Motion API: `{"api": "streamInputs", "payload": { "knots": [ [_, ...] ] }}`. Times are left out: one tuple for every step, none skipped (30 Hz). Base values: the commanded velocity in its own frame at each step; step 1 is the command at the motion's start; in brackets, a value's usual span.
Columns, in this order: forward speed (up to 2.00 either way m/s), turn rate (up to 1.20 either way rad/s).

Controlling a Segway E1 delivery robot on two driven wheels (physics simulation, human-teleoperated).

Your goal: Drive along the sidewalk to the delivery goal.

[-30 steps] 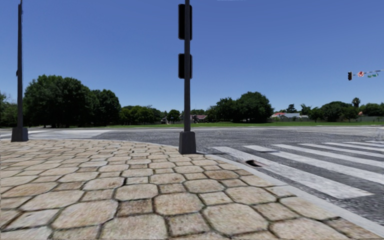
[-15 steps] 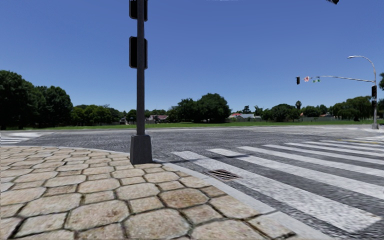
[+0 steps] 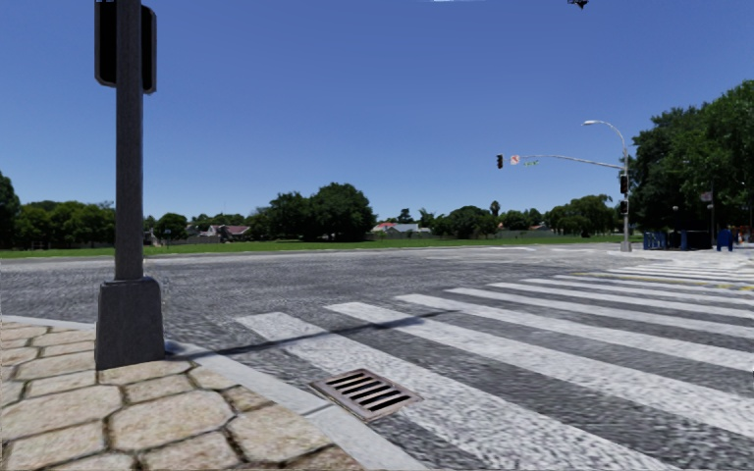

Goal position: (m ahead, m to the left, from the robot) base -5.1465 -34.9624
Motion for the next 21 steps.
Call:
{"api": "streamInputs", "payload": {
  "knots": [
    [1.78, -0.52],
    [1.78, -0.52],
    [1.78, -0.54],
    [1.78, -0.55],
    [1.78, -0.55],
    [1.78, -0.56],
    [1.78, -0.56],
    [1.78, -0.56],
    [1.78, -0.56],
    [1.78, -0.56],
    [1.78, -0.56],
    [1.78, -0.56],
    [1.78, -0.56],
    [1.78, -0.56],
    [1.78, -0.56],
    [1.78, -0.56],
    [1.78, -0.56],
    [1.78, -0.56],
    [1.78, -0.56],
    [1.78, -0.56],
    [1.78, -0.56]
  ]
}}
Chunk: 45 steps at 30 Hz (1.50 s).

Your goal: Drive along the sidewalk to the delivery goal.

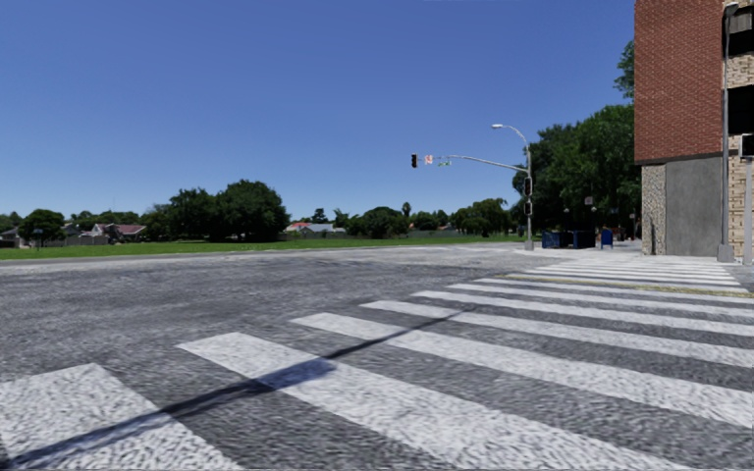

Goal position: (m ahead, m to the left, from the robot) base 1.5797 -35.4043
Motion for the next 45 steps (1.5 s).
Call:
{"api": "streamInputs", "payload": {
  "knots": [
    [1.78, -0.56],
    [1.78, -0.56],
    [1.78, -0.56],
    [1.78, -0.56],
    [1.78, -0.59],
    [1.78, -0.61],
    [1.78, -0.61],
    [1.78, -0.62],
    [1.78, -0.62],
    [1.78, -0.62],
    [1.78, -0.62],
    [1.78, -0.62],
    [1.78, -0.62],
    [1.78, -0.62],
    [1.78, -0.62],
    [1.78, -0.62],
    [1.78, -0.62],
    [1.78, -0.62],
    [1.78, -0.62],
    [1.78, -0.62],
    [1.78, -0.62],
    [1.78, -0.62],
    [1.78, -0.62],
    [1.78, -0.62],
    [1.78, -0.62],
    [1.78, -0.62],
    [1.78, -0.62],
    [1.78, -0.62],
    [1.78, -0.62],
    [1.78, -0.62],
    [1.78, -0.62],
    [1.78, -0.62],
    [1.78, -0.62],
    [1.78, -0.62],
    [1.78, -0.62],
    [1.78, -0.62],
    [1.78, -0.62],
    [1.78, -0.62],
    [1.78, -0.62],
    [1.78, -0.62],
    [1.78, -0.62],
    [1.78, -0.62],
    [1.78, -0.62],
    [1.79, -0.62],
    [1.79, -0.62]
  ]
}}
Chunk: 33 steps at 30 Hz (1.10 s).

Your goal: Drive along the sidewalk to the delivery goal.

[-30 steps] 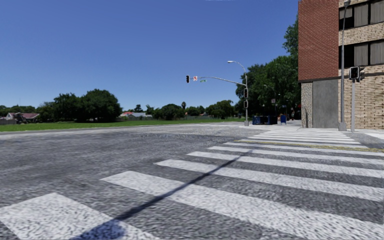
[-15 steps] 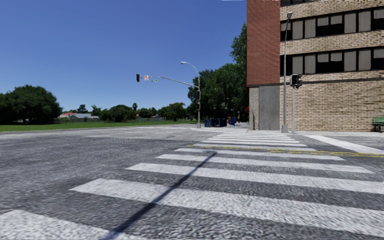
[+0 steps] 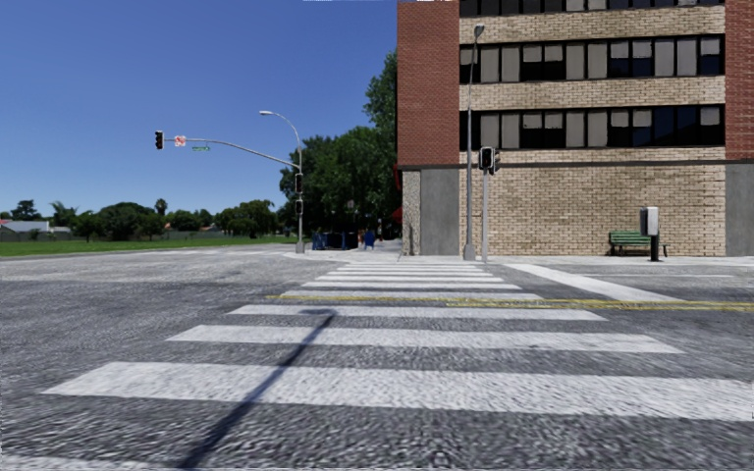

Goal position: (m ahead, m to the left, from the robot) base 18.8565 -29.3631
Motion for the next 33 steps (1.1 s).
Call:
{"api": "streamInputs", "payload": {
  "knots": [
    [1.79, -0.62],
    [1.8, -0.62],
    [1.8, -0.62],
    [1.8, -0.62],
    [1.8, -0.62],
    [1.81, -0.61],
    [2.0, -0.57],
    [2.0, -0.57],
    [2.0, 0.0],
    [2.0, 0.0],
    [2.0, 0.0],
    [2.0, 0.0],
    [2.0, 0.0],
    [2.0, 0.0],
    [2.0, 0.0],
    [2.0, 0.0],
    [2.0, 0.0],
    [2.0, 0.0],
    [2.0, 0.0],
    [2.0, 0.0],
    [2.0, 0.0],
    [2.0, 0.0],
    [2.0, 0.0],
    [2.0, 0.0],
    [2.0, 0.0],
    [2.0, 0.0],
    [2.0, 0.0],
    [2.0, 0.0],
    [2.0, 0.0],
    [2.0, 0.0],
    [2.0, 0.0],
    [2.0, 0.0],
    [2.0, 0.0]
  ]
}}
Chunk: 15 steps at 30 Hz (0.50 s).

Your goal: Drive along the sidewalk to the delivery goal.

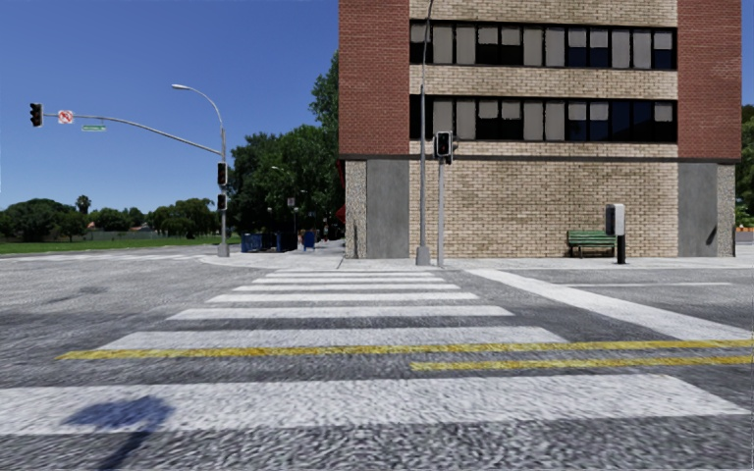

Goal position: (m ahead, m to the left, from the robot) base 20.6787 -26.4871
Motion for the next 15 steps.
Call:
{"api": "streamInputs", "payload": {
  "knots": [
    [2.0, 0.0],
    [2.0, 0.0],
    [2.0, 0.0],
    [2.0, 0.0],
    [2.0, 0.0],
    [2.0, 0.0],
    [2.0, 0.0],
    [2.0, 0.0],
    [2.0, 0.0],
    [2.0, 0.0],
    [2.0, 0.0],
    [2.0, 0.0],
    [2.0, 0.0],
    [2.0, 0.0],
    [2.0, 0.0]
  ]
}}
